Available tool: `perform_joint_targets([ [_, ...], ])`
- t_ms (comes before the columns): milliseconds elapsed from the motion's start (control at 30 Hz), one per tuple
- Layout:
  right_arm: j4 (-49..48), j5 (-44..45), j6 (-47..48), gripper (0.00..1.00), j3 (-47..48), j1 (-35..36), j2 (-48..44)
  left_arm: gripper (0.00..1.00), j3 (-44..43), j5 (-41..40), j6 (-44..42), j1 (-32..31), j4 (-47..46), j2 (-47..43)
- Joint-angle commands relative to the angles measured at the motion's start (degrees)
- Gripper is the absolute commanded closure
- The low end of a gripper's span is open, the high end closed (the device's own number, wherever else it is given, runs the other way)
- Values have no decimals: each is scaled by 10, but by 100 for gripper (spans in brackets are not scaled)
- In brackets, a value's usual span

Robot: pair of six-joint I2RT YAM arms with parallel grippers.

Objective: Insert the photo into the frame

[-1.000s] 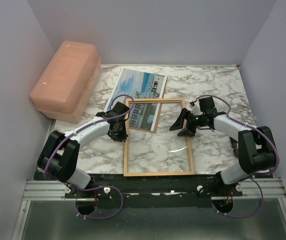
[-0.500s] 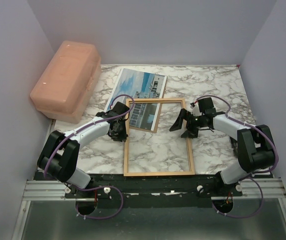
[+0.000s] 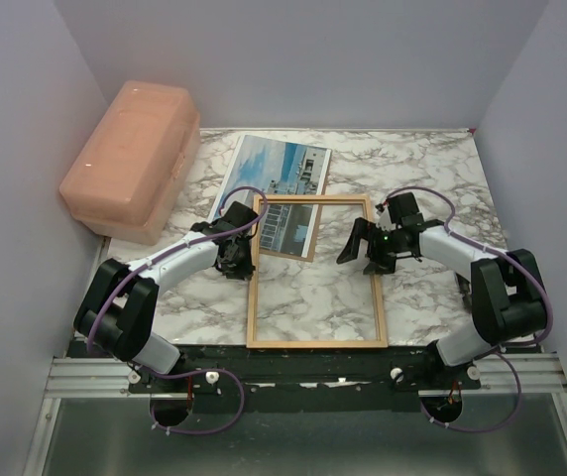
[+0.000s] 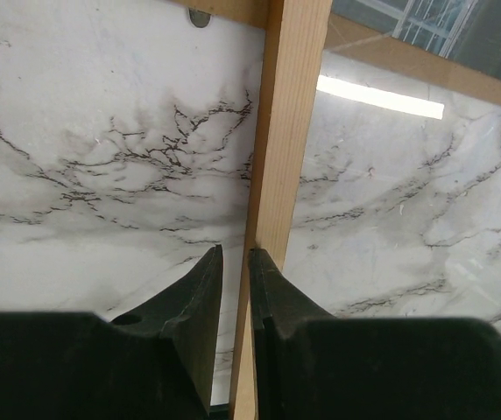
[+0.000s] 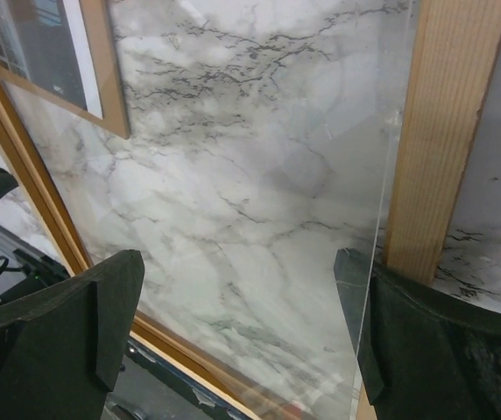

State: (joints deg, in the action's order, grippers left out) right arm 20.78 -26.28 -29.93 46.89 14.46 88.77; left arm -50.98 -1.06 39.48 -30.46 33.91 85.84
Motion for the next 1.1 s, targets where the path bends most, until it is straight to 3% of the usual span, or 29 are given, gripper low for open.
perform_joint_targets([
  [0,44,61,14,0,22,7,-17,80,14,-12,0,-3,-4,14],
  [767,111,141,27,0,63,34,-30,80,11,-12,0,-3,-2,17],
  [1067,124,185,19,0,74,80,-2,80,13,-12,-1,-3,-3,16],
])
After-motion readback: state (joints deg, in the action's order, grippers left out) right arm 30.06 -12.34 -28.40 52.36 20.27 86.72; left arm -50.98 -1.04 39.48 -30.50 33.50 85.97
